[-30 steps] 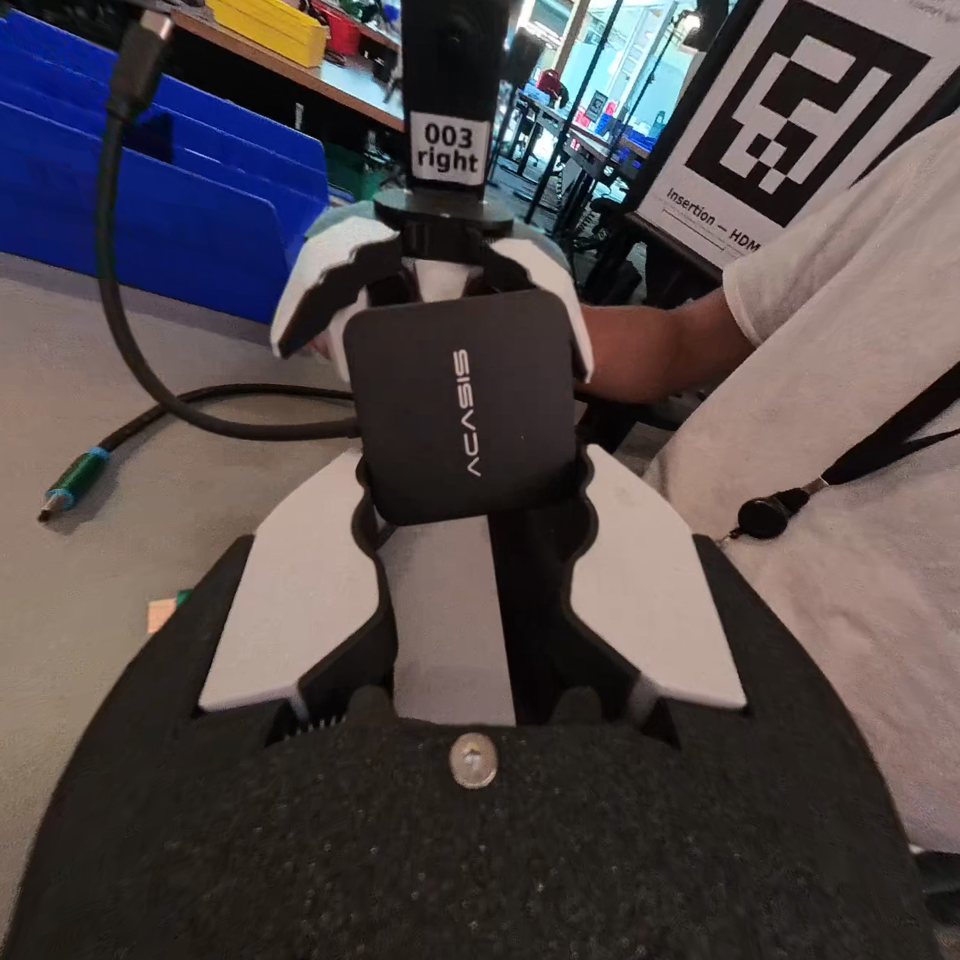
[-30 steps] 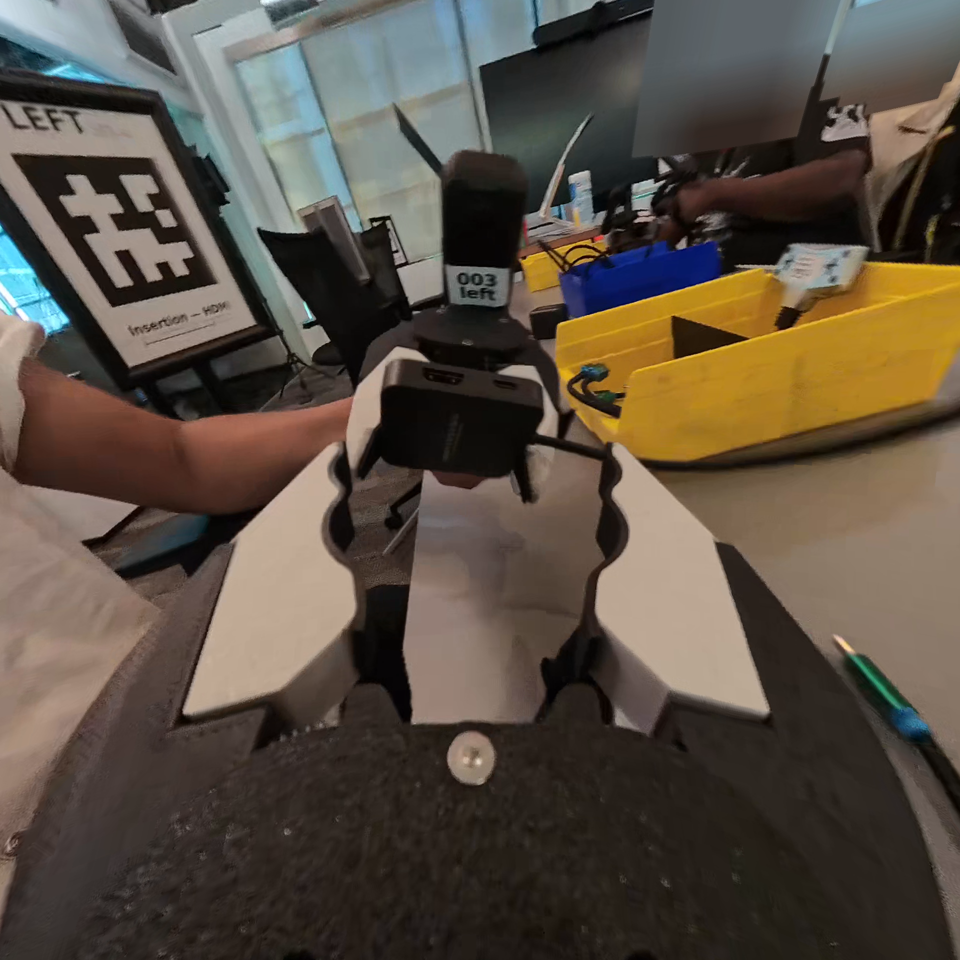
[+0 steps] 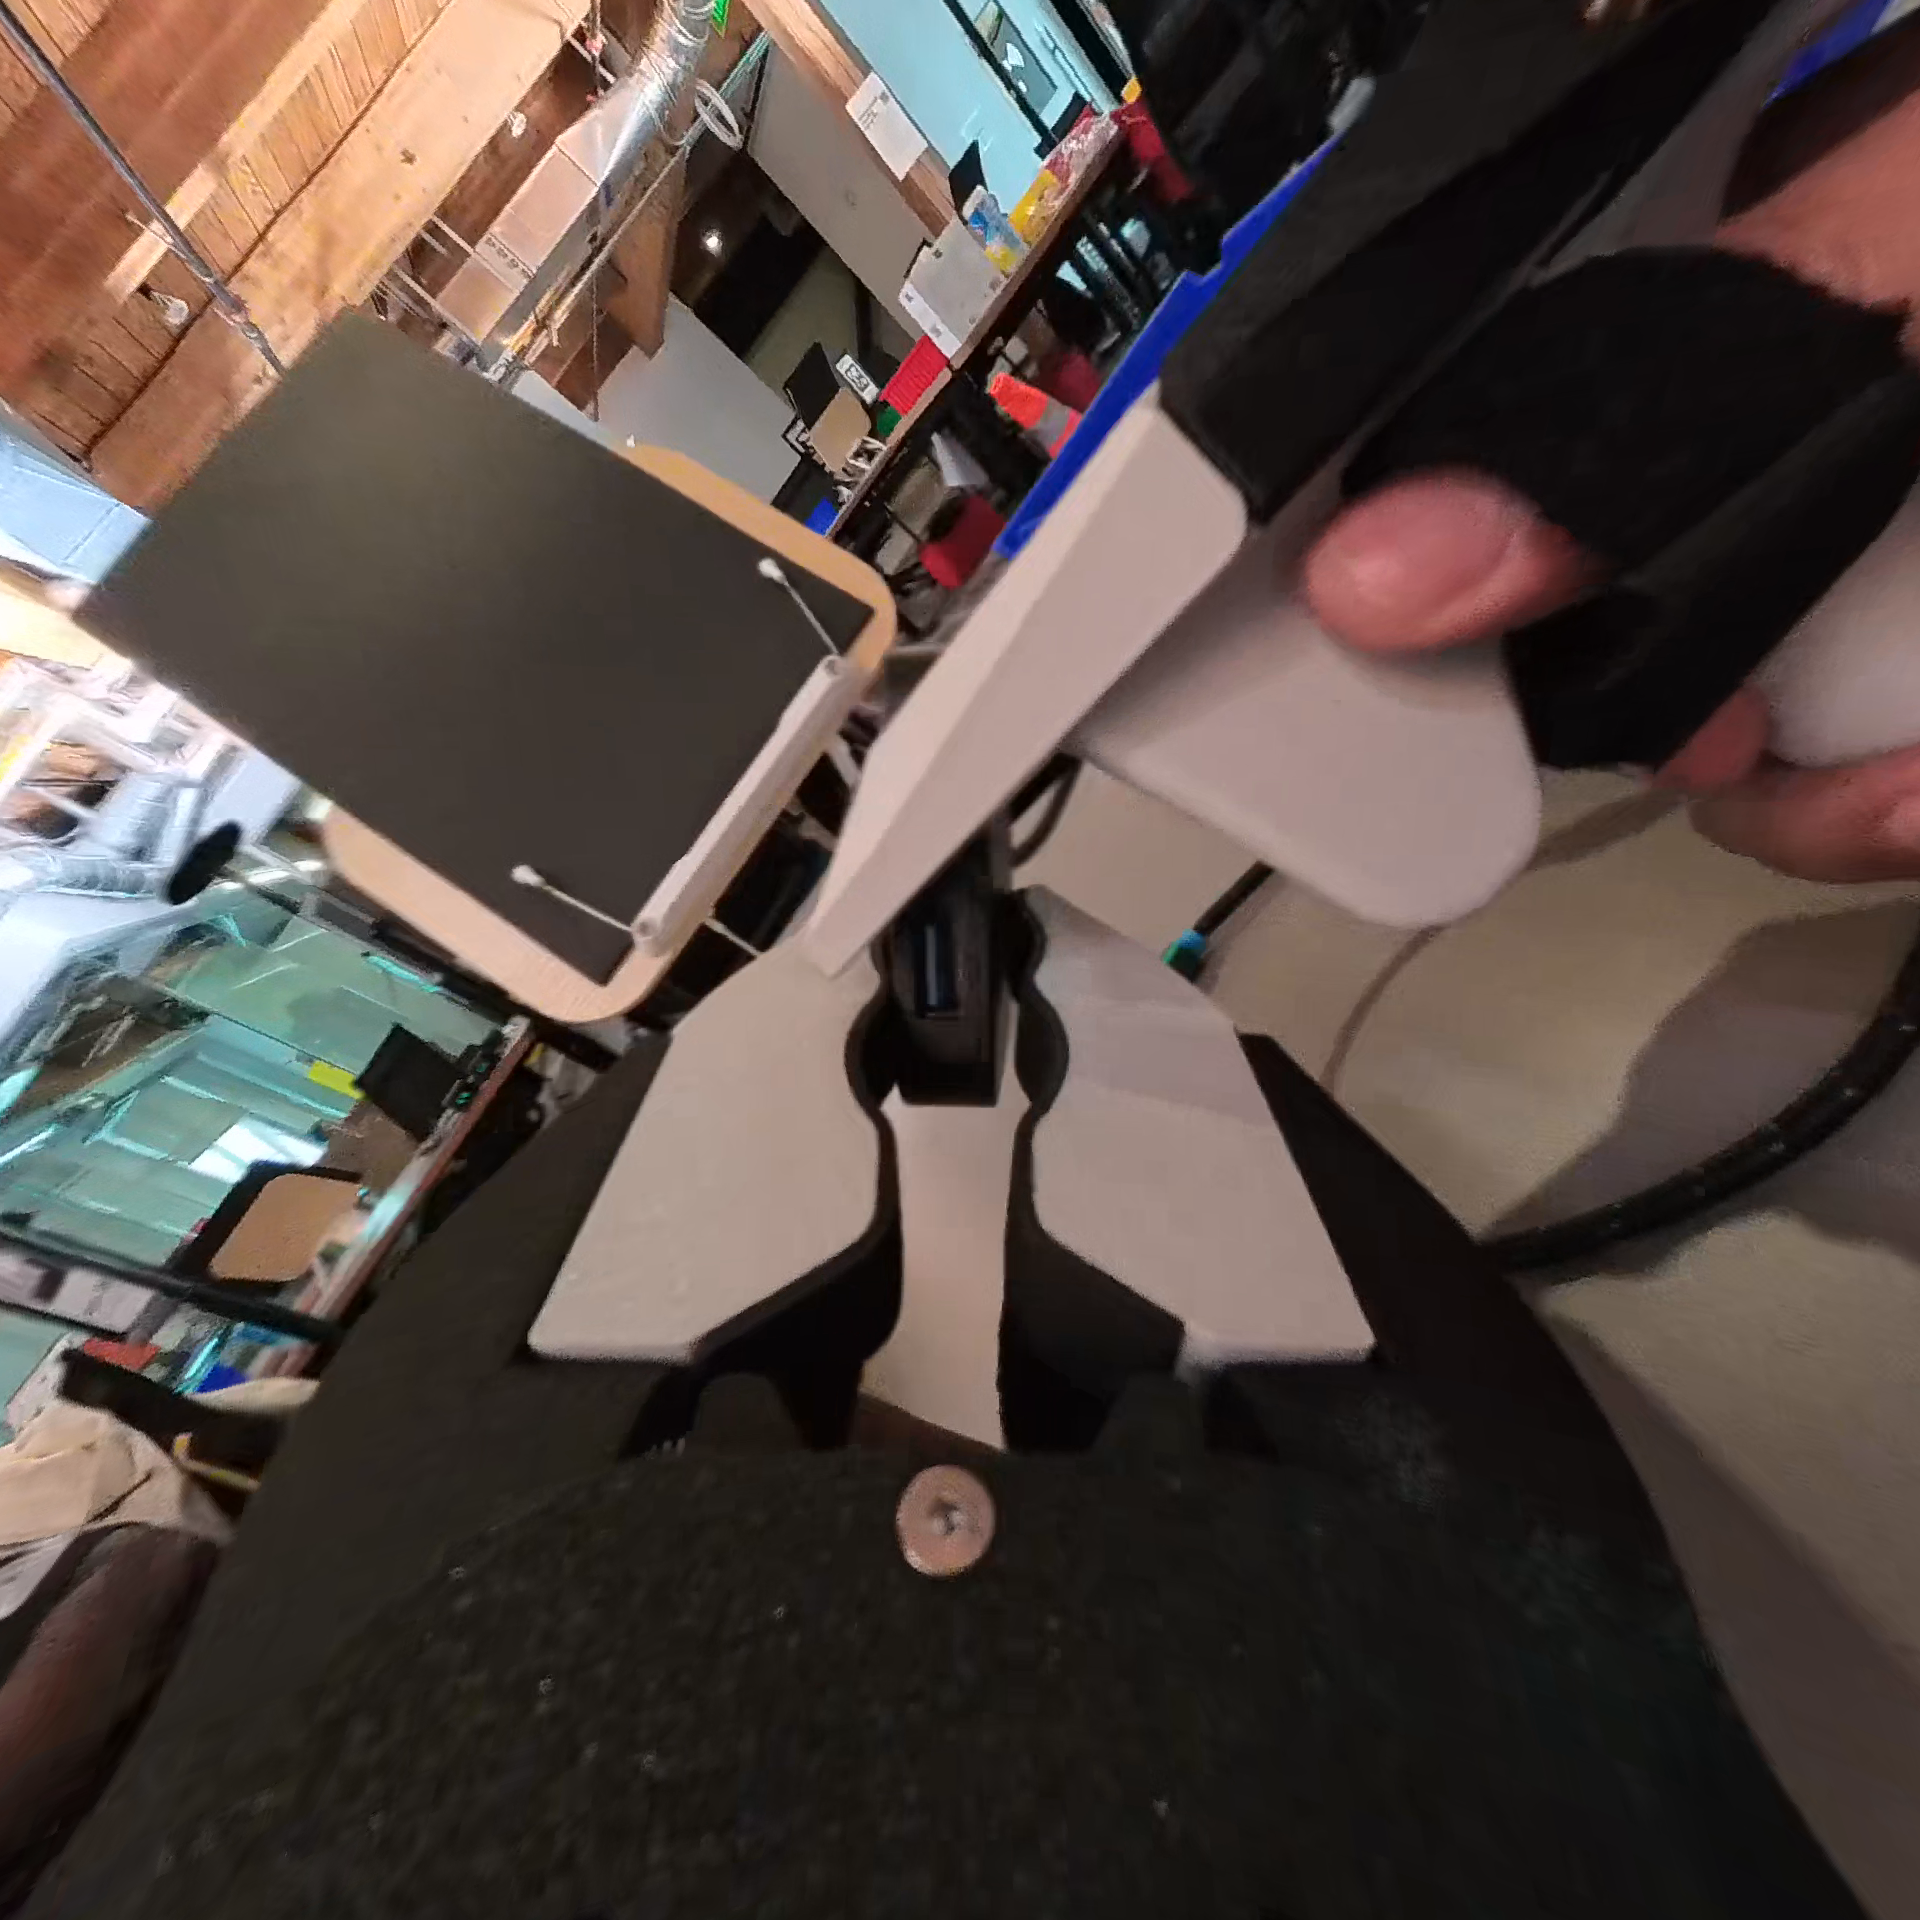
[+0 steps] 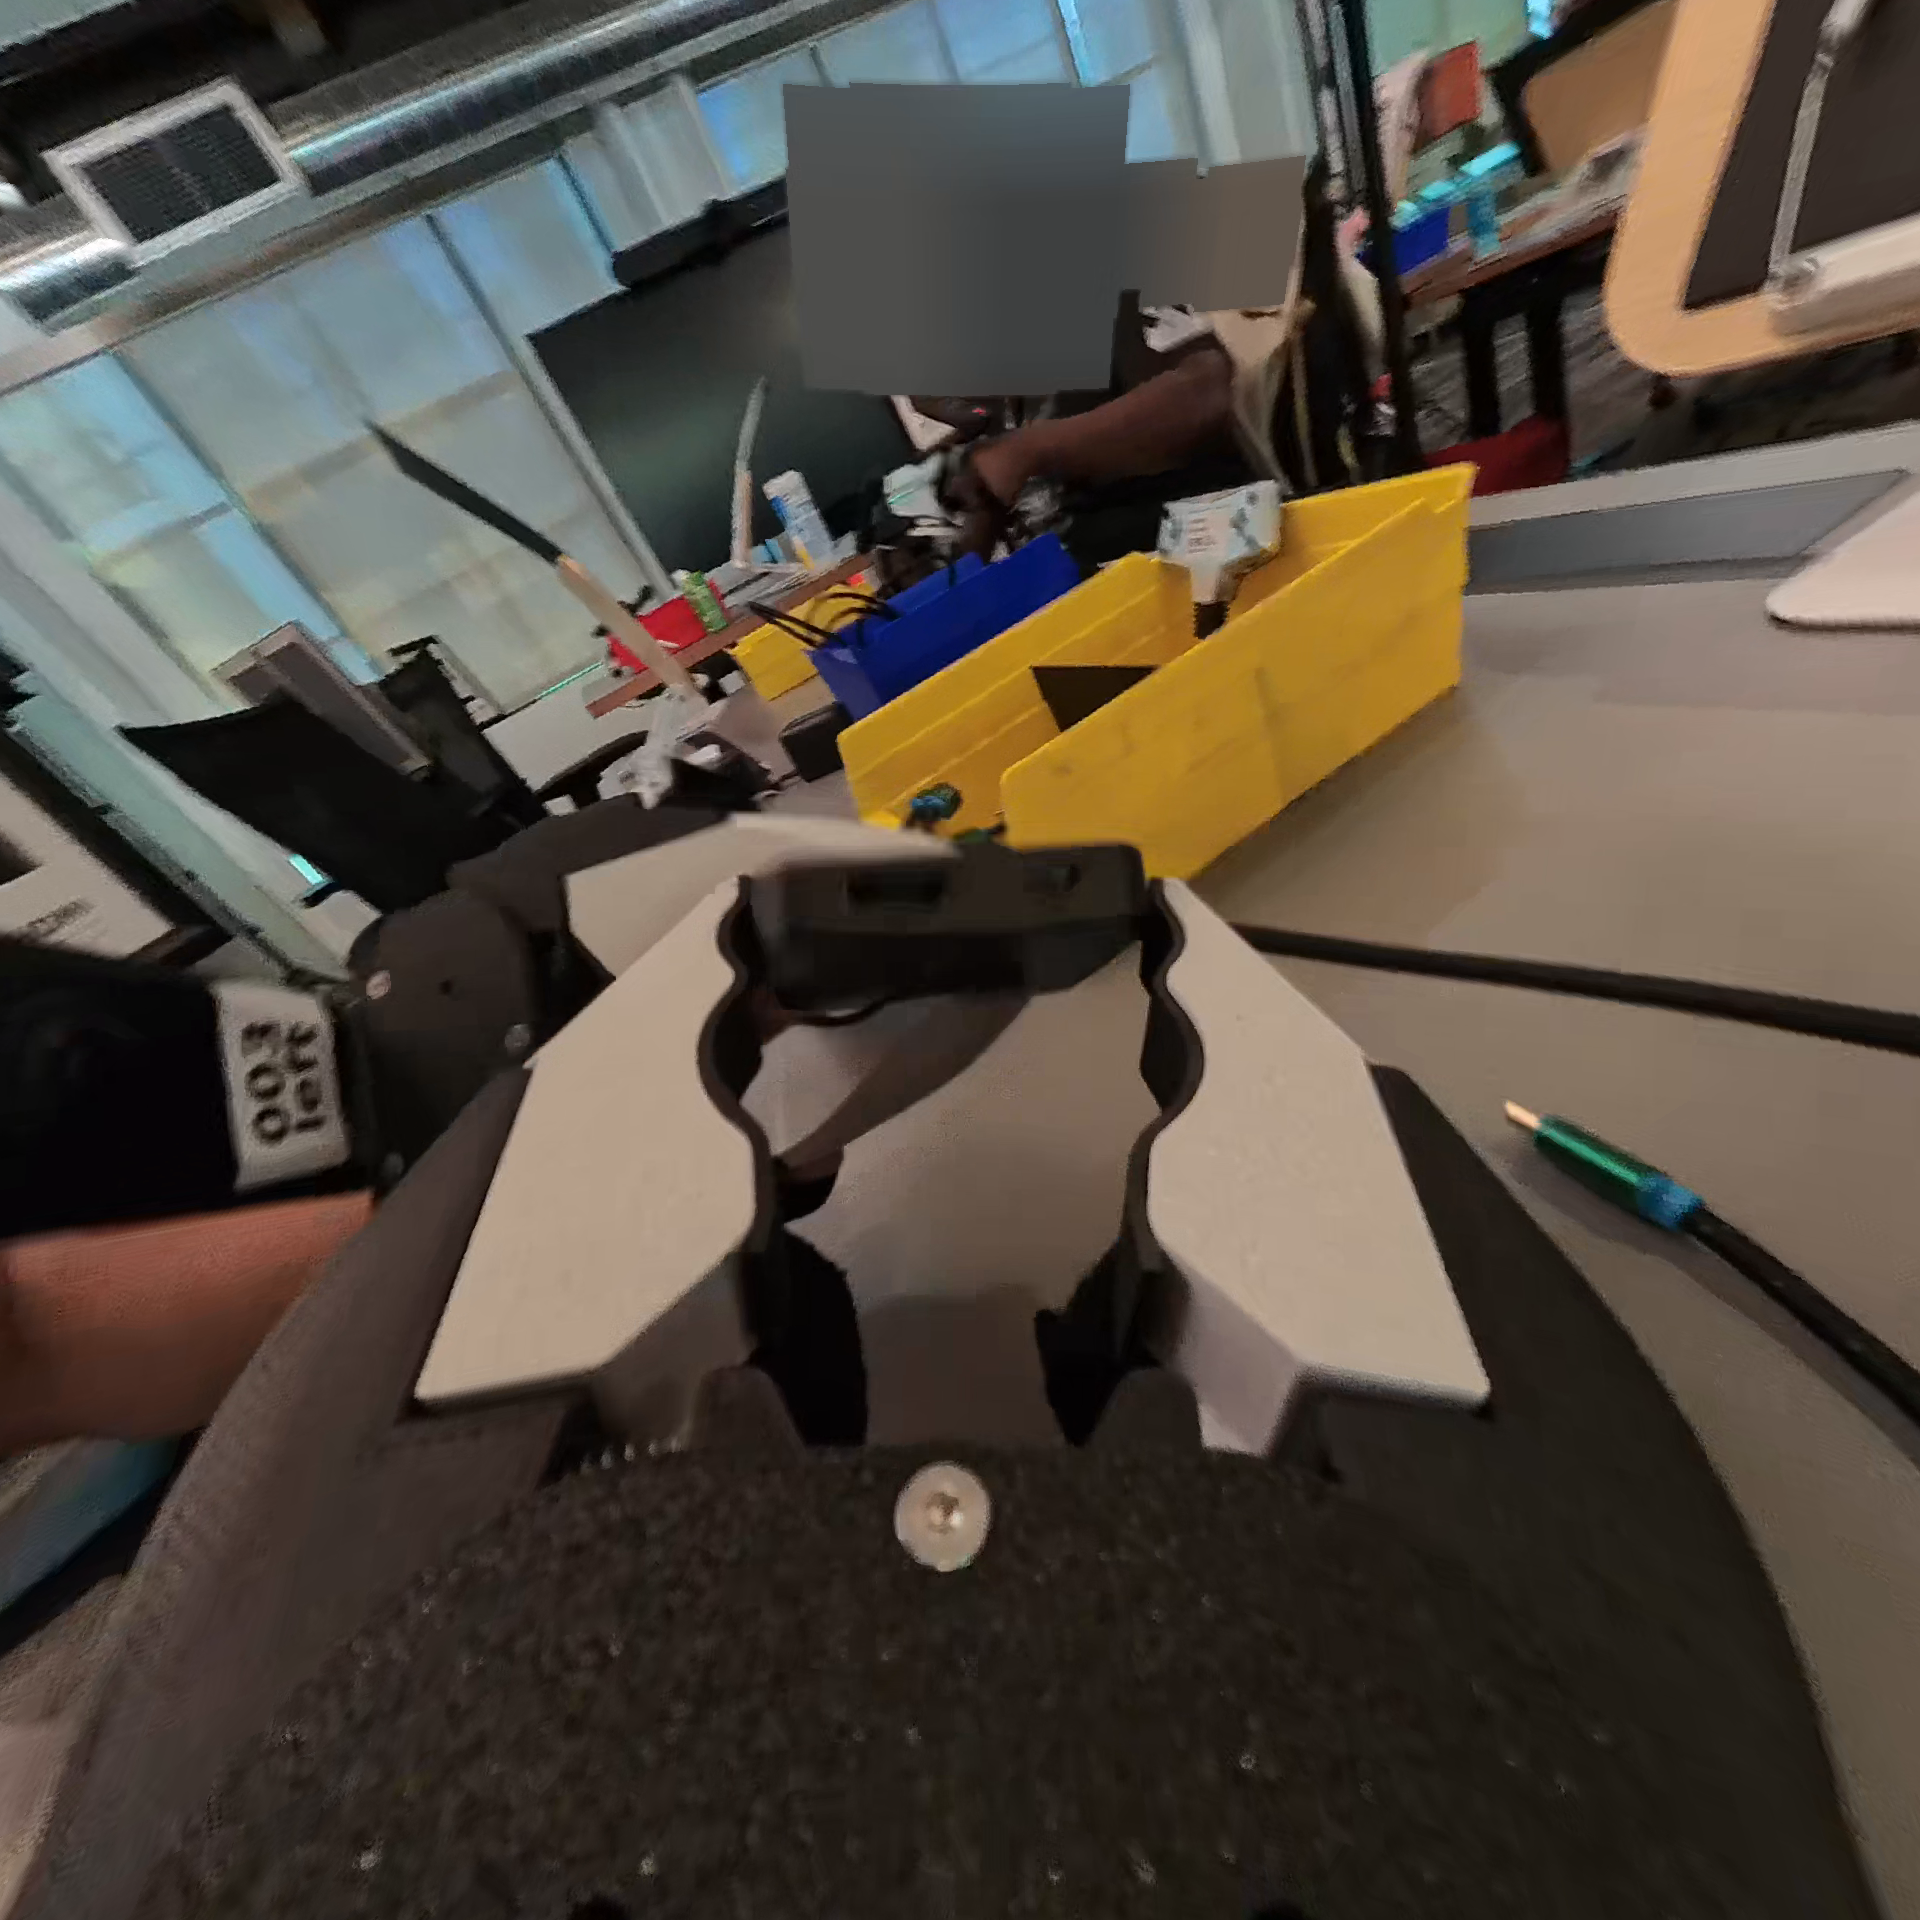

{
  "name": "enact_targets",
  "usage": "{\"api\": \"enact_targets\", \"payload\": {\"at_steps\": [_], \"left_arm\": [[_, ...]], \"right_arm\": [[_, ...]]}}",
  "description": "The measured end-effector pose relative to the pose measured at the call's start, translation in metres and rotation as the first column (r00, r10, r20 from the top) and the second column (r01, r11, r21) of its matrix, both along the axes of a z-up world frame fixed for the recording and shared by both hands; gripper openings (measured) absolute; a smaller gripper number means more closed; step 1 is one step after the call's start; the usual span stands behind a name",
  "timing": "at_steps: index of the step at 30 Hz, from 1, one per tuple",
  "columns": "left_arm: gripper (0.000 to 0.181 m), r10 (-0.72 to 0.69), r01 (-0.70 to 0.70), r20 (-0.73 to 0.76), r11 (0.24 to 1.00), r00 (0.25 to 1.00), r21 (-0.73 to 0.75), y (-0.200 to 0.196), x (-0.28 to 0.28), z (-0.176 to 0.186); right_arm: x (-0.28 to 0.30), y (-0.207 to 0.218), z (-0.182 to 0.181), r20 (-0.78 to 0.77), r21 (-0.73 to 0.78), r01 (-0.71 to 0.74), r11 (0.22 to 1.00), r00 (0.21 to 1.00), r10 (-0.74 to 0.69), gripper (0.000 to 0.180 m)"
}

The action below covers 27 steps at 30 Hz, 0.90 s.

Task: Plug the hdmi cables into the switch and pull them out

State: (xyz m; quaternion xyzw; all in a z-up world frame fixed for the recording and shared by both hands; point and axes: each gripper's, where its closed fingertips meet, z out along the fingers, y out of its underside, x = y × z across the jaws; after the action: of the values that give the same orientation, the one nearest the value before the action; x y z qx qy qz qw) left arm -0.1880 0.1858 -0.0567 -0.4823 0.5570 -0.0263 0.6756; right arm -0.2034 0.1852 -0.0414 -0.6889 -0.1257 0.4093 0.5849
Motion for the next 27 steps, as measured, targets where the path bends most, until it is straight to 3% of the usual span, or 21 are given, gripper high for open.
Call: {"api": "enact_targets", "payload": {"at_steps": [3,9,18,24,27], "left_arm": [[0.014,-0.043,0.043,0.033,0.999,0.999,-0.007,0.0,-0.003,0.004],[0.014,-0.079,0.08,0.051,0.997,0.996,-0.004,0.004,-0.006,-0.001],[0.016,-0.026,0.025,0.011,1.0,1.0,0.008,0.009,-0.008,-0.005],[0.016,-0.038,0.04,-0.024,0.997,0.999,0.067,0.001,-0.002,-0.005],[0.014,-0.044,0.045,-0.041,0.999,0.998,0.029,0.002,-0.001,-0.008]], "right_arm": [[0.001,-0.008,0.011,-0.006,0.059,-0.117,0.991,0.993,0.117,0.074],[0.01,-0.01,0.005,-0.001,0.027,-0.171,0.985,0.985,0.171,0.068],[0.0,-0.005,-0.006,0.181,0.076,-0.052,0.996,0.983,0.038,0.064],[-0.003,0.0,-0.019,0.206,0.015,-0.023,1.0,0.978,0.019,0.063],[-0.003,0.0,-0.023,0.209,-0.006,-0.039,0.999,0.977,0.039,0.064]]}}
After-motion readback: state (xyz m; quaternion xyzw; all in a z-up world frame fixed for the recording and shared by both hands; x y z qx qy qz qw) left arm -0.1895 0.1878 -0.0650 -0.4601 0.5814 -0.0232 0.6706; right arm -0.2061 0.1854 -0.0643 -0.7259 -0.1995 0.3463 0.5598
